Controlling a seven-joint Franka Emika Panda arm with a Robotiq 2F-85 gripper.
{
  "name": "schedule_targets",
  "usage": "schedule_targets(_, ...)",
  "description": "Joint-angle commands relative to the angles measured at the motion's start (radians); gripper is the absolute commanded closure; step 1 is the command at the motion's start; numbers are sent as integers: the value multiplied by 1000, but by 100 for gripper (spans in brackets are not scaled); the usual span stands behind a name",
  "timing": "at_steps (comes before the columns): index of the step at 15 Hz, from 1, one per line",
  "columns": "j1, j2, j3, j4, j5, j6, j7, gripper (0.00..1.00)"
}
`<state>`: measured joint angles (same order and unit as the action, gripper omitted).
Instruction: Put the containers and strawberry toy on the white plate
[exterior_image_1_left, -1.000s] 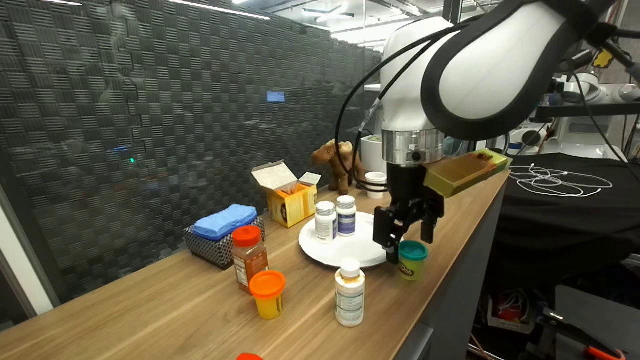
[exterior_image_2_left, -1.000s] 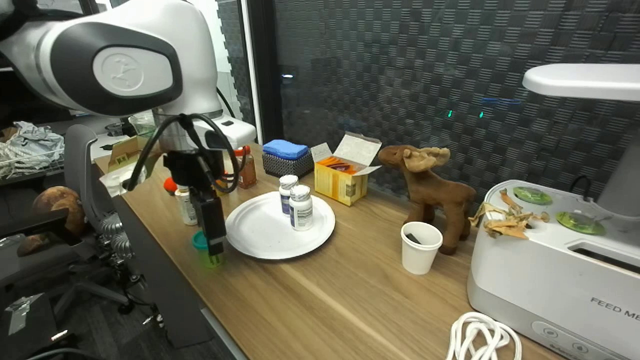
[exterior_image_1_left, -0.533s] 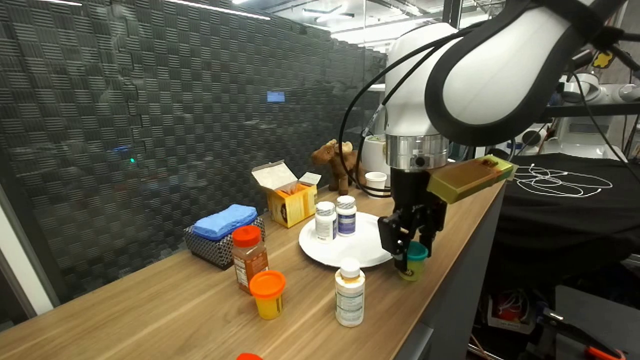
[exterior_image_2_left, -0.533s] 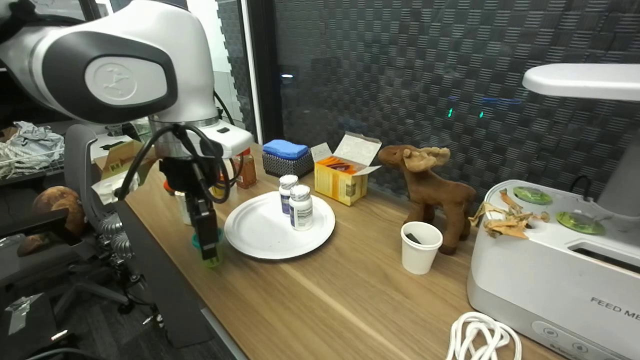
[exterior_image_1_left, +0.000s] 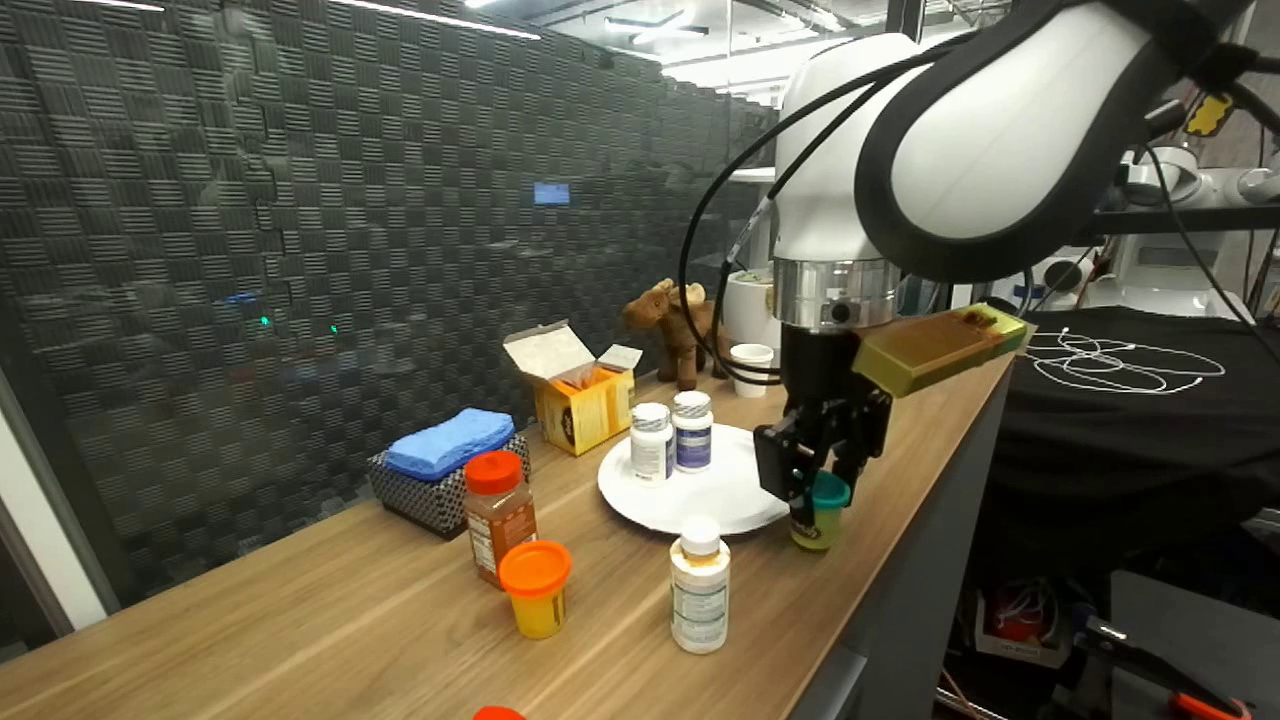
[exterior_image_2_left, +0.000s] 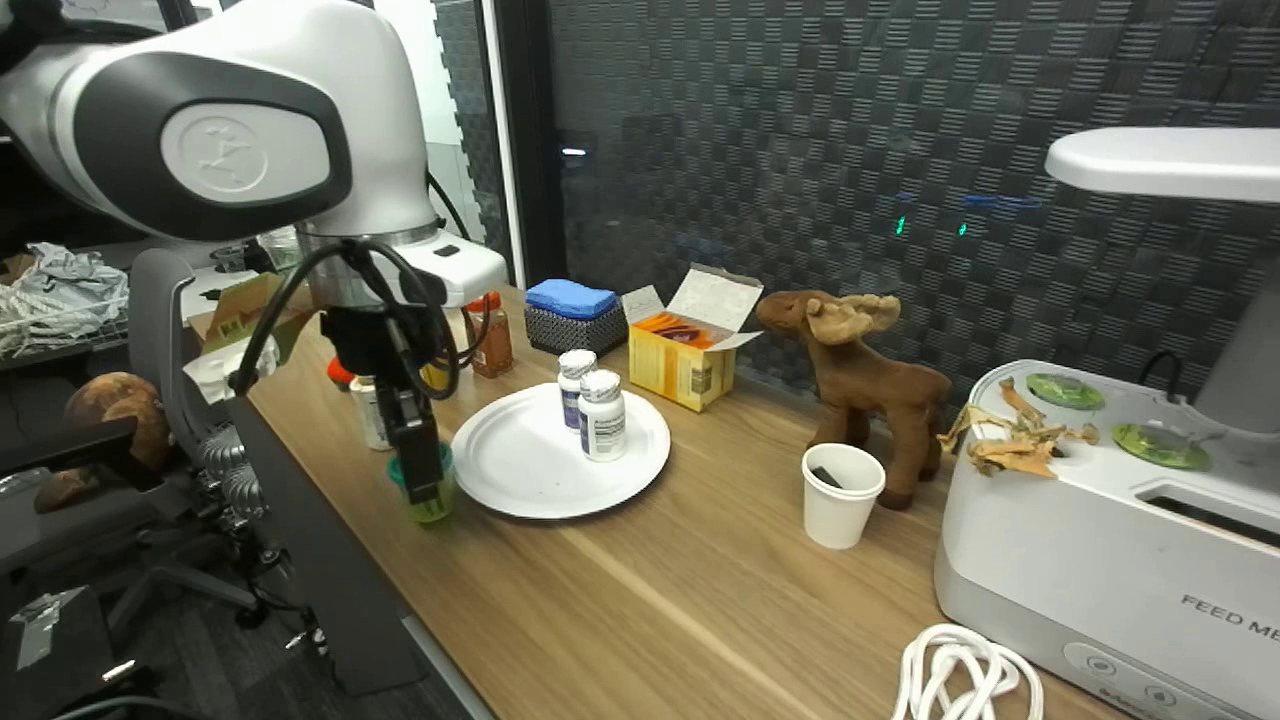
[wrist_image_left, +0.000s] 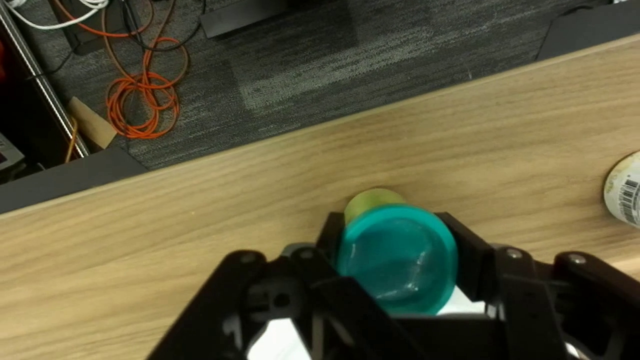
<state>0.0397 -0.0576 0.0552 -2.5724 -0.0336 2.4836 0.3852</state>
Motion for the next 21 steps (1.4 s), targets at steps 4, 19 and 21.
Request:
schedule_targets(4, -51, -72, -16, 76, -73, -134, 80, 76)
schedule_targets(19, -75, 232, -83, 341, 117, -91, -150, 76)
schedule_targets(21, -73, 254, -86, 357, 107, -87, -142, 76)
